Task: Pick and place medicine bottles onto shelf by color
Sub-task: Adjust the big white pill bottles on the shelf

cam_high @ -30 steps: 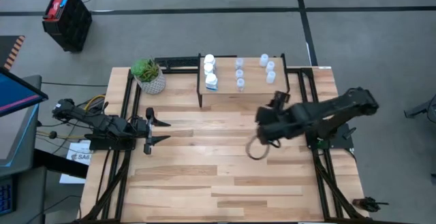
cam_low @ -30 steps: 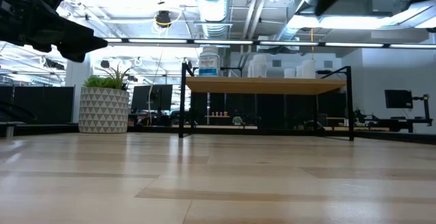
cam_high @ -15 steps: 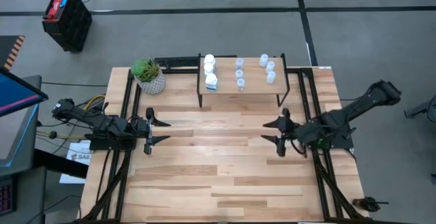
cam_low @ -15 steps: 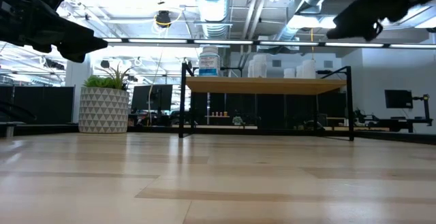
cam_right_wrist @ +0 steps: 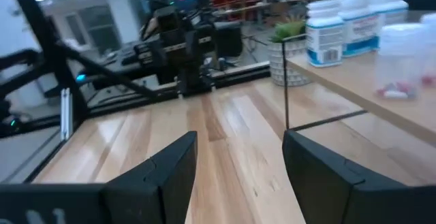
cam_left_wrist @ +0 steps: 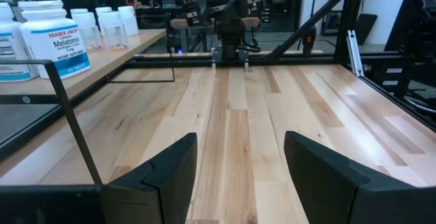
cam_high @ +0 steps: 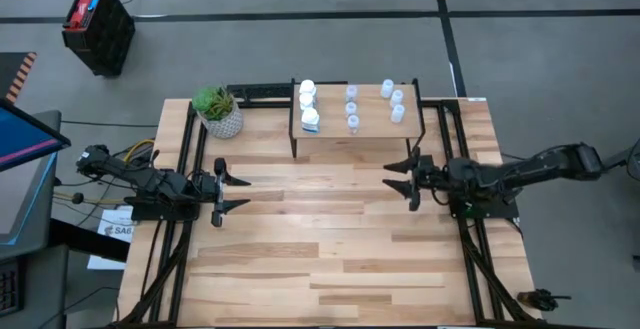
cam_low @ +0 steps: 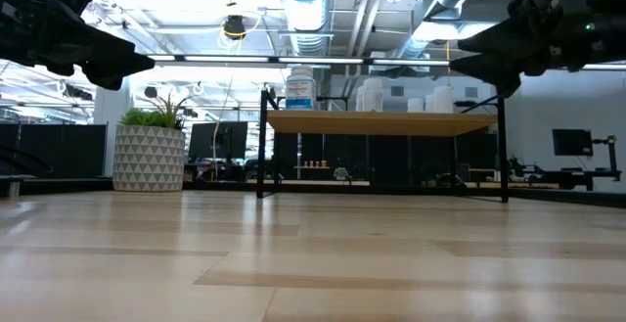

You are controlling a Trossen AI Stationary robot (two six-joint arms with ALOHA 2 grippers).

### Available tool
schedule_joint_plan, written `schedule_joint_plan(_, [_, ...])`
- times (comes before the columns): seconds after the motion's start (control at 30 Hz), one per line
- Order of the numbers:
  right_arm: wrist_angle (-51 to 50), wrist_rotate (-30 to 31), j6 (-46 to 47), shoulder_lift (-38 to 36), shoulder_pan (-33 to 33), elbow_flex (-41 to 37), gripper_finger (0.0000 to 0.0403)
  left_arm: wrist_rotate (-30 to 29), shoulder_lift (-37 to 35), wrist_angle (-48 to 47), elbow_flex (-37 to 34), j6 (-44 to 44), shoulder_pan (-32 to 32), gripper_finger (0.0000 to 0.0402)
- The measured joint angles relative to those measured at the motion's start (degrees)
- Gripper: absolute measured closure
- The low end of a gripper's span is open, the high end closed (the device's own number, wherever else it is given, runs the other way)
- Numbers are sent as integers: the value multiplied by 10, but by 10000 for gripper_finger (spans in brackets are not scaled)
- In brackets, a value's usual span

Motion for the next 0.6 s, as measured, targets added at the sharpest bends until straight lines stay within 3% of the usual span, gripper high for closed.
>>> schedule_joint_plan(0.1, [-13, -53, -34, 0, -36, 0, 164, 0, 0, 0, 0, 0, 0, 191])
schedule_joint_plan(0.27, [-112, -59, -42, -33, -71, 0, 164, 0, 0, 0, 0, 0, 0, 191])
schedule_joint_plan(0.6, [-196, -64, -40, -126, -46, -55, 164, 0, 0, 0, 0, 0, 0, 191])
